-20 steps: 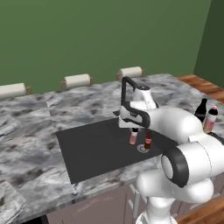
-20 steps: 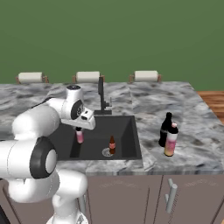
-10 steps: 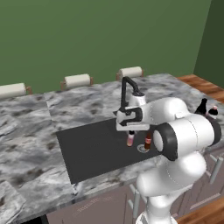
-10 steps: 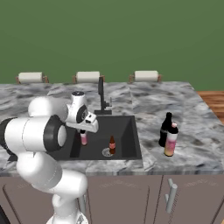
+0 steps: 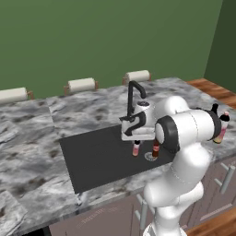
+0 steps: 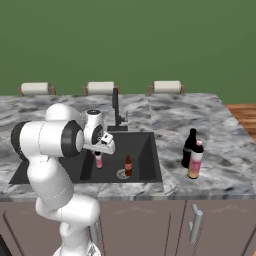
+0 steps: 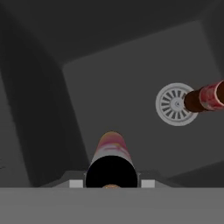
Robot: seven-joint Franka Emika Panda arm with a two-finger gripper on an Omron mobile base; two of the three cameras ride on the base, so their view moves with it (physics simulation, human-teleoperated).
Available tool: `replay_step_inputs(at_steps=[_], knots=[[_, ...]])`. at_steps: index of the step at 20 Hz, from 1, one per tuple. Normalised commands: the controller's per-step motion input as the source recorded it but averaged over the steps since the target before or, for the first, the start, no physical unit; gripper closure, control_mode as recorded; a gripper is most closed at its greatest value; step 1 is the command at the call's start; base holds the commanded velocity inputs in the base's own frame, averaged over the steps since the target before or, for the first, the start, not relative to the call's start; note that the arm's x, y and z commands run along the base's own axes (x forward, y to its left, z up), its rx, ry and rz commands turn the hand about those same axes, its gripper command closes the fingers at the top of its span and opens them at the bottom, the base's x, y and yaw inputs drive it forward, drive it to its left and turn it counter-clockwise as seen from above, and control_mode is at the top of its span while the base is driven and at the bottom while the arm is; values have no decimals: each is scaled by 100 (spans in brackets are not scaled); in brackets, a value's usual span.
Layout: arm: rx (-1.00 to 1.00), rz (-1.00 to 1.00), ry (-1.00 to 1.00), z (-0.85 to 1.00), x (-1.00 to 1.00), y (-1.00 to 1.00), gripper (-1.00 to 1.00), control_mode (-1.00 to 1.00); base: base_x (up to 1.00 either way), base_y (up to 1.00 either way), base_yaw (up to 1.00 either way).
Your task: Place the large bottle from the dining counter next to the other large bottle outside the sink, and place the small bottle from the dining counter next to the other small bottle inside the sink.
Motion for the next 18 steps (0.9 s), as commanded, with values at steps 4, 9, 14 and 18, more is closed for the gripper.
replay_step_inputs(at_steps=[4,9,14,18], knots=[[-1,-3,0,-38,27,-1,100,-100,0,0,0],[0,-3,0,-35,22,0,100,-100,0,0,0],[0,-4,0,-44,15,0,100,-100,0,0,0],[0,-4,0,-38,0,0,100,-100,0,0,0]])
